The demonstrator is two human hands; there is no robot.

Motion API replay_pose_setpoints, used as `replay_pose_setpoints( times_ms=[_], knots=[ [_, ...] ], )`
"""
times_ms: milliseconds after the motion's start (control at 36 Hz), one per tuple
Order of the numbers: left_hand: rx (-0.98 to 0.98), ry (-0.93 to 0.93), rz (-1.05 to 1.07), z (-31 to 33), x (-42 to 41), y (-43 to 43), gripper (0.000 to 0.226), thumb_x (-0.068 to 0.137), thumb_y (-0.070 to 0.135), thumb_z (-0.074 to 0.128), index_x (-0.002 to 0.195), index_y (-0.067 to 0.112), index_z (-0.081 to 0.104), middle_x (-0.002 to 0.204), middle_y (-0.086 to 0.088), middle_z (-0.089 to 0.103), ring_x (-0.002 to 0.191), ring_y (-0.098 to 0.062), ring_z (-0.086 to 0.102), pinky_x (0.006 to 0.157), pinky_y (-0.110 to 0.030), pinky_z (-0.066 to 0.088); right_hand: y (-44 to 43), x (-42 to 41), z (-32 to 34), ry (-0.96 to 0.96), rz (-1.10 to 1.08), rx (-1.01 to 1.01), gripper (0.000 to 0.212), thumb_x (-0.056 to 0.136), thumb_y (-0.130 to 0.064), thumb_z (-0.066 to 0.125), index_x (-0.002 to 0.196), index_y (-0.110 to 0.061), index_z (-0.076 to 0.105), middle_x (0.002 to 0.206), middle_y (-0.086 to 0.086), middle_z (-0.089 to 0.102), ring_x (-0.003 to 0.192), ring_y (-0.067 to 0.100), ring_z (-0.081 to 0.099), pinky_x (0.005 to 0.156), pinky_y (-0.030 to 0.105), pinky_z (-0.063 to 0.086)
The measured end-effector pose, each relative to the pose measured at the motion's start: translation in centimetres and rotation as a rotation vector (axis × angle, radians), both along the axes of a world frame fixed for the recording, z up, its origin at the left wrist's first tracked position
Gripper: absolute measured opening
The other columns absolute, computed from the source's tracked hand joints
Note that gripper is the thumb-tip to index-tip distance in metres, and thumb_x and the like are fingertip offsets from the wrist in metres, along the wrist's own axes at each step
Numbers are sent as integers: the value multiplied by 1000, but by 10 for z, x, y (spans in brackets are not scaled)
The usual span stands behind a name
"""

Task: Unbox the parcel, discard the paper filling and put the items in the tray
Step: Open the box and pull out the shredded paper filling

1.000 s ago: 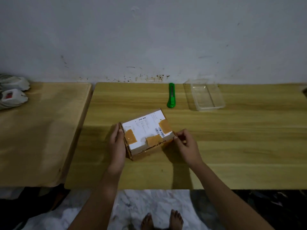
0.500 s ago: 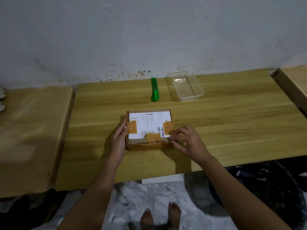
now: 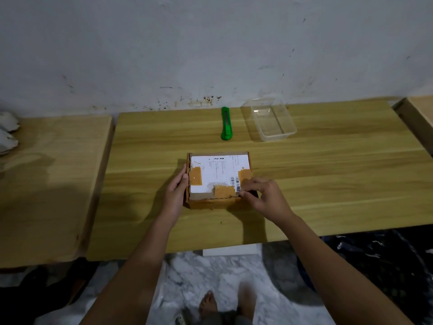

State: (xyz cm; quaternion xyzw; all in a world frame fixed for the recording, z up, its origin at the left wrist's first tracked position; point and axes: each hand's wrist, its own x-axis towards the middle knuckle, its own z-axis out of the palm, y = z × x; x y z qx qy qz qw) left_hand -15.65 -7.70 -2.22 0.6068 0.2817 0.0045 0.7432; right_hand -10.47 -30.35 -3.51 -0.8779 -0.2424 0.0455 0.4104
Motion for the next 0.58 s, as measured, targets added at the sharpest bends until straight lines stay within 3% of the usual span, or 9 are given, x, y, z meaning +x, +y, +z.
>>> replay_pose_setpoints(
  times_ms=[111, 194, 250, 306, 417, 583],
  knots=[
    [10, -5, -1, -1, 0, -1, 41, 97, 19, 44, 138, 23, 41, 138, -1, 49, 122, -14, 49, 106, -38, 40, 3, -1, 7, -19, 4, -33, 6, 80, -18, 66, 80, -18, 73, 82, -18, 59, 80, 7, 58, 82, 46, 49],
    [22, -3, 12, -1, 2, -3, 40, 98, 18, 42, 137, 23, 42, 141, -1, 45, 126, -17, 46, 105, -39, 40, 4, -3, 20, -50, -37, 55, 6, 81, -13, 65, 80, -13, 70, 80, -9, 60, 77, 10, 57, 74, 32, 48],
    [-3, 24, 42, -1, 2, -4, 38, 98, 14, 41, 135, 21, 45, 132, -1, 51, 122, -24, 50, 101, -45, 43, 6, -1, 35, -62, -69, 135, 7, 82, -14, 63, 79, -11, 69, 78, -2, 60, 76, 11, 55, 70, 25, 44],
    [19, 33, 43, -2, 1, -5, 33, 98, 14, 41, 130, 15, 49, 123, -4, 56, 122, -30, 50, 94, -39, 46, 10, 8, 50, -104, -99, 187, 10, 83, -15, 61, 78, -10, 67, 78, 2, 59, 77, 16, 55, 71, 23, 43],
    [86, -11, -11, -4, -1, -6, 44, 98, 24, 39, 142, 17, 36, 147, -1, 36, 137, -20, 32, 102, -26, 31, 26, 39, 71, -248, -170, 184, 11, 86, -13, 56, 80, -8, 63, 79, 1, 56, 76, 17, 52, 70, 17, 40],
    [111, -89, 57, -14, 2, -13, 40, 99, 19, 39, 138, 16, 41, 145, 1, 39, 129, -7, 35, 103, -23, 30, 57, 86, 73, -278, -344, 279, 14, 91, -14, 53, 97, -8, 64, 93, 6, 60, 89, 17, 54, 78, 35, 48]
  ],
)
